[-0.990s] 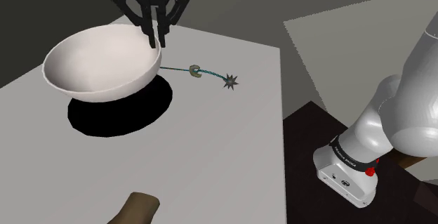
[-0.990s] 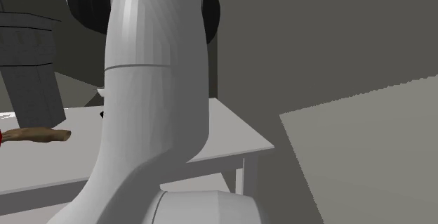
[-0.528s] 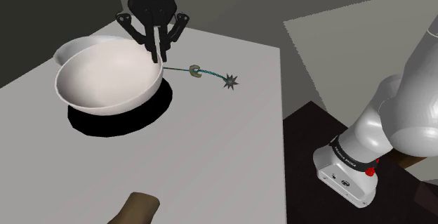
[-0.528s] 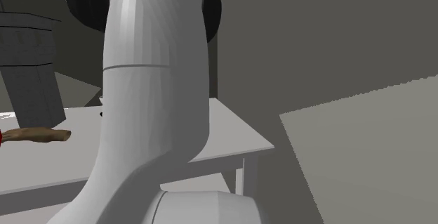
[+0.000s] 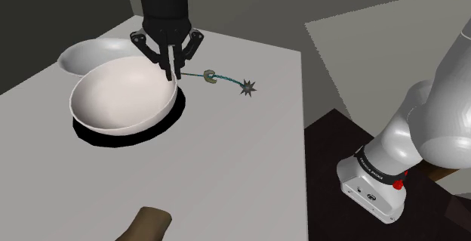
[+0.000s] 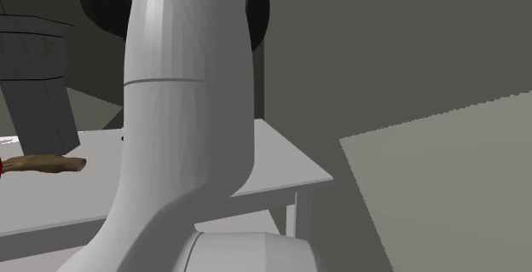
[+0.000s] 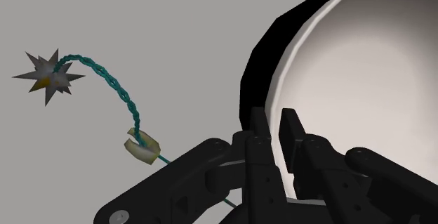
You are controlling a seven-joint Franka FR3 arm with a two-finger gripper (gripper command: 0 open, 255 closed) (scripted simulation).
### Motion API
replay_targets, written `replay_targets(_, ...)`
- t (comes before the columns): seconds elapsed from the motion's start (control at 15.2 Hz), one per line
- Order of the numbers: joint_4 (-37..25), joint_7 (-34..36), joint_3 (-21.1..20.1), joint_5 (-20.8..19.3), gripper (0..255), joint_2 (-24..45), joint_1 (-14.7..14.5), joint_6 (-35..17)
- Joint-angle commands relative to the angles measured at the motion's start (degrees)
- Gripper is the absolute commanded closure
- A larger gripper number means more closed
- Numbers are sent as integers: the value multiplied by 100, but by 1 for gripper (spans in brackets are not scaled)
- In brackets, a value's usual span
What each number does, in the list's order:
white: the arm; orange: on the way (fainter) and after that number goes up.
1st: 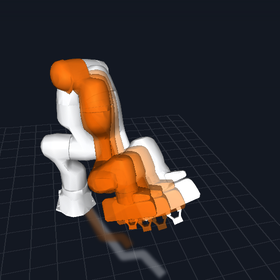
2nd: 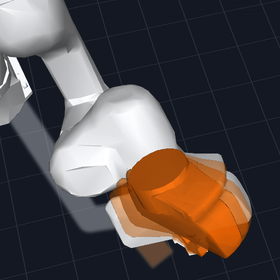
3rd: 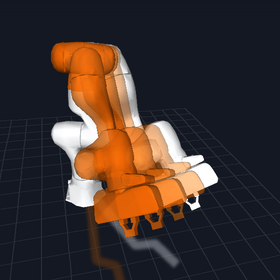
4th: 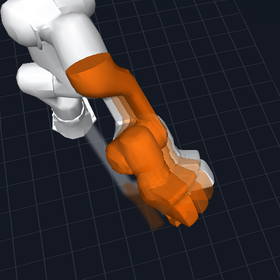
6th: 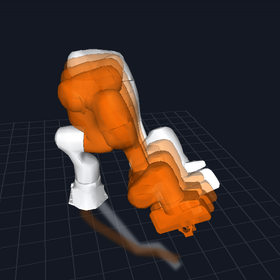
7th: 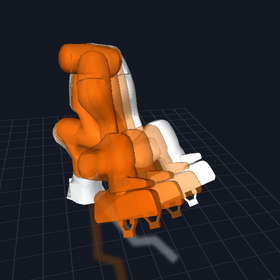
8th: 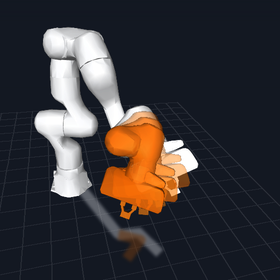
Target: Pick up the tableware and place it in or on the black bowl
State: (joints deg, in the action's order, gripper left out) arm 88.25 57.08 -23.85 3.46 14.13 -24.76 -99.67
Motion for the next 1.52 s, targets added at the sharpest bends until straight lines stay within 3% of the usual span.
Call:
replay_targets(0.0, 11, -3, 0, 2, 255, -4, 1, -13)
replay_targets(0.26, 11, -3, 0, 2, 255, -4, 1, -13)
replay_targets(0.33, 10, -2, 0, 1, 0, -3, 1, -13)
replay_targets(0.66, 11, -3, 0, 2, 0, -4, 1, -13)
replay_targets(0.92, -876, 38, 9, -49, 0, 117, -10, 761)
replay_targets(1.45, -876, 38, 10, -49, 0, 117, -10, 761)
